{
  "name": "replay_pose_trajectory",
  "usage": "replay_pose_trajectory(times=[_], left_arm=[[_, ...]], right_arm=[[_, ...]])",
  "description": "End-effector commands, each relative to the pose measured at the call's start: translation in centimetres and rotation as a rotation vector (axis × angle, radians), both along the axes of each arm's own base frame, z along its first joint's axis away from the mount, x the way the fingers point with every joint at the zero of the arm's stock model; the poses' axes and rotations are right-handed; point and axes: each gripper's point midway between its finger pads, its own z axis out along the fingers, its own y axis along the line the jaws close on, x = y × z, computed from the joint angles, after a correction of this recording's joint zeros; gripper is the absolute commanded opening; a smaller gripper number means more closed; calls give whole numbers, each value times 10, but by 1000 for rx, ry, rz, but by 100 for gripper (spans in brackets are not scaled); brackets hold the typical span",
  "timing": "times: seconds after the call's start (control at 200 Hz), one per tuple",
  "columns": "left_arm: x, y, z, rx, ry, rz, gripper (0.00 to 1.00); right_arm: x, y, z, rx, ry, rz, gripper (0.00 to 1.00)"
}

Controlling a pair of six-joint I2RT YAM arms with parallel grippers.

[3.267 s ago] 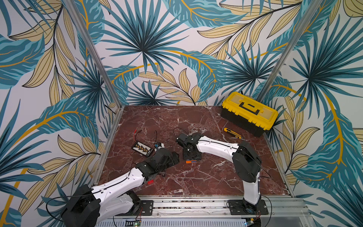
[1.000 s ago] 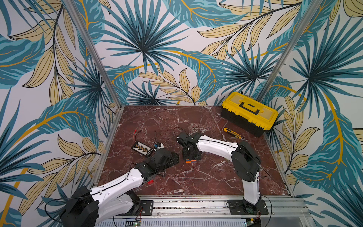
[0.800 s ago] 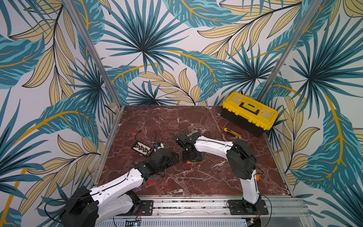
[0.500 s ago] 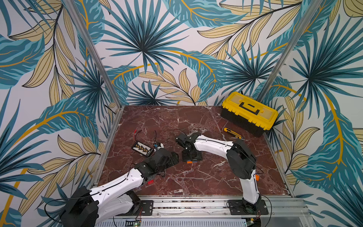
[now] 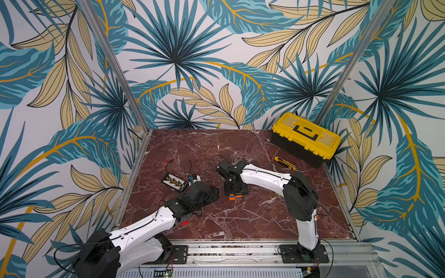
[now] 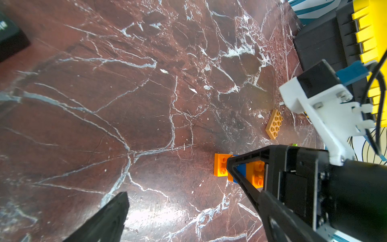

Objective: Assemble the number 5 with lego
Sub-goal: Assemble the lego brick with the lego brick.

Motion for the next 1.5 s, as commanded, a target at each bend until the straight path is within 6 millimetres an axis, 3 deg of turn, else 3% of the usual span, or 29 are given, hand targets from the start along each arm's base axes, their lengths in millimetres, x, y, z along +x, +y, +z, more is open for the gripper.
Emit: replay_pose_trajectory(times=[0.0, 0.27, 0.606, 0.766, 0.951, 1.091, 1.202, 1.322, 1.492], left_arm=[[-4, 7, -9, 19, 13, 10, 100], [-4, 7, -10, 19, 17, 8, 100], [-4, 6, -8, 15, 16, 6, 100], [-4, 6, -8, 15, 13, 5, 100], [-2, 1, -3, -5, -6, -14, 100], [4, -14, 6, -45, -47, -65, 100], [8, -33, 11, -91, -54, -130, 94], [14, -58, 11, -134, -37, -205, 87], [19, -92, 3, -177, 36, -309, 76]], right_arm=[[-5, -9, -4, -25, 17, -4, 68], [-16, -14, -25, -12, 58, -24, 67], [-13, -14, -21, -14, 50, -11, 71], [-8, -10, -9, -12, 36, 9, 80], [-2, -5, 24, 34, -15, 20, 92], [-4, -10, 49, 122, -94, 5, 95], [-7, -16, 61, 214, -149, -29, 94], [1, -42, 62, 289, -186, -137, 87], [-3, -71, 41, 369, -149, -255, 77]])
